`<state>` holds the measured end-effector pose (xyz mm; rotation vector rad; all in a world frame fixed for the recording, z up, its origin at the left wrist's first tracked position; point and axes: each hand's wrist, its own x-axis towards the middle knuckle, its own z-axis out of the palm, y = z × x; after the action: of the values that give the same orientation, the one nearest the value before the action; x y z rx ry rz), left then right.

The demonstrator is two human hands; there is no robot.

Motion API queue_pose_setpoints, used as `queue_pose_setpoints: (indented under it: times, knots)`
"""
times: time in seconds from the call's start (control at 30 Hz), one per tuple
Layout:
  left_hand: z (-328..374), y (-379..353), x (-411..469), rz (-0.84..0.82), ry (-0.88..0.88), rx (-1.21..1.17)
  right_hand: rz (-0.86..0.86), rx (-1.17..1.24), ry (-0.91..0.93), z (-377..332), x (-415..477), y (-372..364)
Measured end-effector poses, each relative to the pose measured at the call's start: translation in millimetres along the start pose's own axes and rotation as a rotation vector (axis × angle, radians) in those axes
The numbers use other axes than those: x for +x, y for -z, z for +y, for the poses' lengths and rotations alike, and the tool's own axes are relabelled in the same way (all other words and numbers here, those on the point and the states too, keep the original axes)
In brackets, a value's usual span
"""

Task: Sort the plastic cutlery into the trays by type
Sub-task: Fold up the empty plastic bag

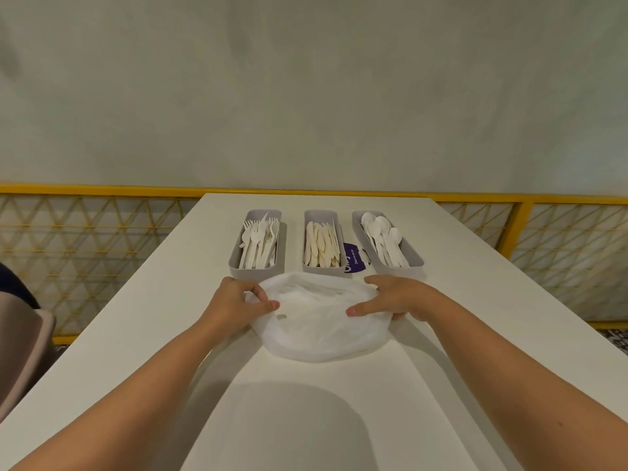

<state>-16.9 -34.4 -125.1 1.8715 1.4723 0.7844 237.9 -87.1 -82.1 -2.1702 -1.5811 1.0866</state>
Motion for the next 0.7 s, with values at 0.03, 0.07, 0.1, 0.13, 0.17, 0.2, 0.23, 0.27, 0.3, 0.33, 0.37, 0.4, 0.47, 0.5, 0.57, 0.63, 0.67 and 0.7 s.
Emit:
queue_pose_setpoints:
  times: [0.03,0.07,0.1,0.13,0.17,0.2,0.23,0.27,0.3,0.33,0.37,0.4,0.47,0.5,0.57,0.63,0.67,0.7]
  knots:
    - [0,-1,-2,-0.028,0.052,-0.082,-0.006,0.035,0.004,1,-1,-2]
    - [1,-1,-4,-0.045,0.1,-0.164,-0.016,0.06,0.013,2,-2,-5]
    - [1,-1,-5,-0.056,0.141,-0.265,-0.026,0.071,0.032,5,-2,-8]
    - [0,1,-6,-0.064,0.174,-0.373,-0.018,0.076,0.056,7,-2,-10]
    - [-1,3,-7,-0.082,0.195,-0.474,0.012,0.091,0.084,9,-3,-11]
    - [-2,6,-9,-0.107,0.197,-0.561,0.055,0.122,0.118,10,-4,-11]
    - [-5,9,-10,-0.136,0.17,-0.625,0.09,0.173,0.162,13,-5,-9]
    - [-8,12,-11,-0.167,0.116,-0.66,0.112,0.228,0.215,16,-5,-7]
    - [-11,16,-12,-0.188,0.053,-0.662,0.122,0.277,0.269,20,-4,-4]
    - [-14,19,-14,-0.2,-0.013,-0.648,0.124,0.317,0.321,24,-4,-1]
    - [-16,22,-15,-0.205,-0.069,-0.618,0.128,0.341,0.368,27,-5,0]
    - [-17,25,-18,-0.209,-0.114,-0.569,0.139,0.353,0.416,31,-5,0]
    - [-18,27,-22,-0.252,-0.175,-0.386,0.175,0.338,0.511,36,-7,-2]
    - [-17,27,-24,-0.301,-0.185,-0.263,0.192,0.306,0.544,40,-7,-4]
    - [-16,23,-24,-0.388,-0.169,0.01,0.222,0.124,0.568,49,-2,-9]
    - [-12,21,-25,-0.436,-0.113,0.201,0.177,-0.122,0.547,57,6,-14]
    - [-9,22,-28,-0.45,-0.069,0.198,0.128,-0.194,0.525,59,9,-14]
    - [-5,23,-31,-0.444,-0.028,0.185,0.07,-0.211,0.491,58,8,-12]
